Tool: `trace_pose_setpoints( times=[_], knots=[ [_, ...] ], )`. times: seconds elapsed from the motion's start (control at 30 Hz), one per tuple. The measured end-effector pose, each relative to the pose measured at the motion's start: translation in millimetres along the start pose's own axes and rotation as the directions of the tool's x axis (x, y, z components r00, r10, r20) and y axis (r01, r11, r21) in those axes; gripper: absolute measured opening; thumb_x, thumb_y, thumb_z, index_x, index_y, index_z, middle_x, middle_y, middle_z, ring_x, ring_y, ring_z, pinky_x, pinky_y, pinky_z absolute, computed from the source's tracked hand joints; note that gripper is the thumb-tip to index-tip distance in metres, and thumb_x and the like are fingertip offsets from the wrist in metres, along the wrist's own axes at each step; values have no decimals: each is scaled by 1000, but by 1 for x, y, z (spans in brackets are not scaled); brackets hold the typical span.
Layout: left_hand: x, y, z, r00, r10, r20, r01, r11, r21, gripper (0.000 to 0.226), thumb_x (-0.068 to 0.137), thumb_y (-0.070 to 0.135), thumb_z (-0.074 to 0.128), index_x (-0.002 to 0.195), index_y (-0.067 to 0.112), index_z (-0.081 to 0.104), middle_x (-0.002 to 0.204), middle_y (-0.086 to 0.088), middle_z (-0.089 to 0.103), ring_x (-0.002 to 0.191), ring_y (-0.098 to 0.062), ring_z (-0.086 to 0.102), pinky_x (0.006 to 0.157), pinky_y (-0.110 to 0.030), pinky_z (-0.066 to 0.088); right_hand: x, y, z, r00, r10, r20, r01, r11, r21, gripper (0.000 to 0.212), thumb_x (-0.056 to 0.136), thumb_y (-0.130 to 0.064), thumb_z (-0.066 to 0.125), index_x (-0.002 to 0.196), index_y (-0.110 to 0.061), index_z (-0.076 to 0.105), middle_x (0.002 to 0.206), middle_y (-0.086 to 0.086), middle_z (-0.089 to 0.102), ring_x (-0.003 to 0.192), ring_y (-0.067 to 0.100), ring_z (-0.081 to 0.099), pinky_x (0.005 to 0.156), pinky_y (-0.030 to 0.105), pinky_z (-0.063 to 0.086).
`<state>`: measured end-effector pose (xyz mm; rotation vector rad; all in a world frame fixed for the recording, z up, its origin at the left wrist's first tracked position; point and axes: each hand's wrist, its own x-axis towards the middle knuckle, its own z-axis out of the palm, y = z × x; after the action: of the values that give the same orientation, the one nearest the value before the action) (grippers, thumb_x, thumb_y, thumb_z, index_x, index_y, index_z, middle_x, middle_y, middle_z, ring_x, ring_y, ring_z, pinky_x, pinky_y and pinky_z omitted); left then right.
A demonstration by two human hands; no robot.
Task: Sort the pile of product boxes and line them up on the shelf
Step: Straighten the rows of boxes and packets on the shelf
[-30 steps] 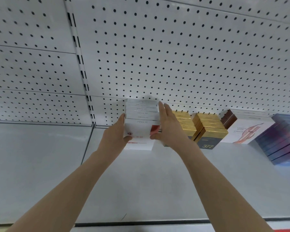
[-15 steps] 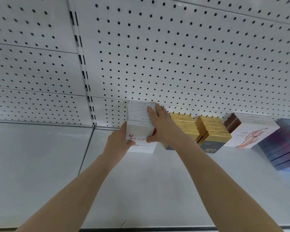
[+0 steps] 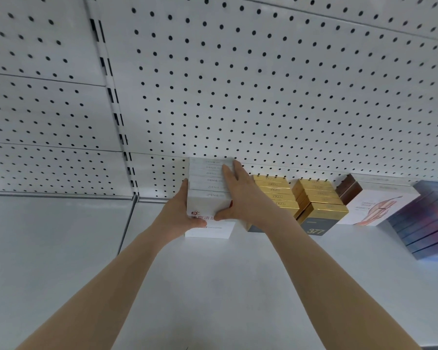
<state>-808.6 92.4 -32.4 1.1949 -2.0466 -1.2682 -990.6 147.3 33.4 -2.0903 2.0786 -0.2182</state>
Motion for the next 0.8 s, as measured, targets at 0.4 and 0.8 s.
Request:
trace_pose_setpoints(
  times=[0.4,0.8],
  knots=[
    [-25,-11,10,942,209,-264,-128,947,294,95,75,22,79,151,23,21,143,8,41,112,-9,53,78,-21,43,-26,-8,33,897,-254,-363,133,935,-328,72,75,-38,75,138,-14,48,139,16,49,130,35,44,112,47,29],
    [-26,-11,6,946,223,-236,-132,928,347,90,80,22,75,152,23,20,145,2,41,116,-16,55,87,-30,48,-29,-10,32,927,-217,-306,108,935,-338,74,77,-37,74,140,-11,44,140,16,47,132,36,43,111,48,31]
  ],
)
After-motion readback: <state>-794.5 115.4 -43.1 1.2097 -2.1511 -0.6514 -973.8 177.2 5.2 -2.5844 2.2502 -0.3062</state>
